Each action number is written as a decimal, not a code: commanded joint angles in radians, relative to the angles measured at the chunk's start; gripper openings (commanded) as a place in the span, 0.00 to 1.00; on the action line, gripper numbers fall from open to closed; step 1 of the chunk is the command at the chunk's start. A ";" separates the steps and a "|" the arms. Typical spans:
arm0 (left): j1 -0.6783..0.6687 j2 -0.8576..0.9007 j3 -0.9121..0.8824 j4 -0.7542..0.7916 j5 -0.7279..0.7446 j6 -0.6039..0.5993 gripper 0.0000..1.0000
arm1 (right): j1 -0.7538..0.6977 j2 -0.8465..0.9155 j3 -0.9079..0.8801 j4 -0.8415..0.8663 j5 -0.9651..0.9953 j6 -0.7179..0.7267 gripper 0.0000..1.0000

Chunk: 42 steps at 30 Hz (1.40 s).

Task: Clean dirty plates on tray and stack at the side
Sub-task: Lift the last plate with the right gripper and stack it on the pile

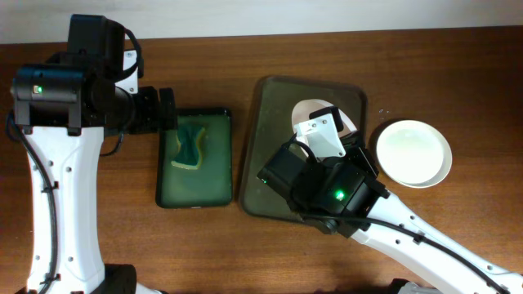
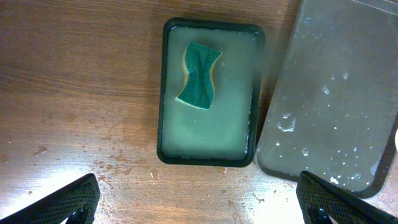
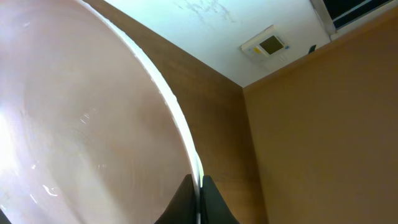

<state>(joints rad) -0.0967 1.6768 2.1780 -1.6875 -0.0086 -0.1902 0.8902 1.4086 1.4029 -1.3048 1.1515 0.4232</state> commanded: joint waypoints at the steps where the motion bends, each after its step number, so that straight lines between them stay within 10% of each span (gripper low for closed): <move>1: 0.000 -0.021 0.001 -0.001 -0.011 0.006 1.00 | 0.004 -0.005 0.021 0.003 0.027 0.024 0.04; 42: 0.000 -0.021 0.001 0.000 -0.011 0.006 0.99 | 0.004 -0.005 0.021 0.004 0.000 0.031 0.04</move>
<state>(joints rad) -0.0967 1.6768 2.1780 -1.6875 -0.0086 -0.1902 0.8902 1.4086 1.4029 -1.3048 1.1427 0.4377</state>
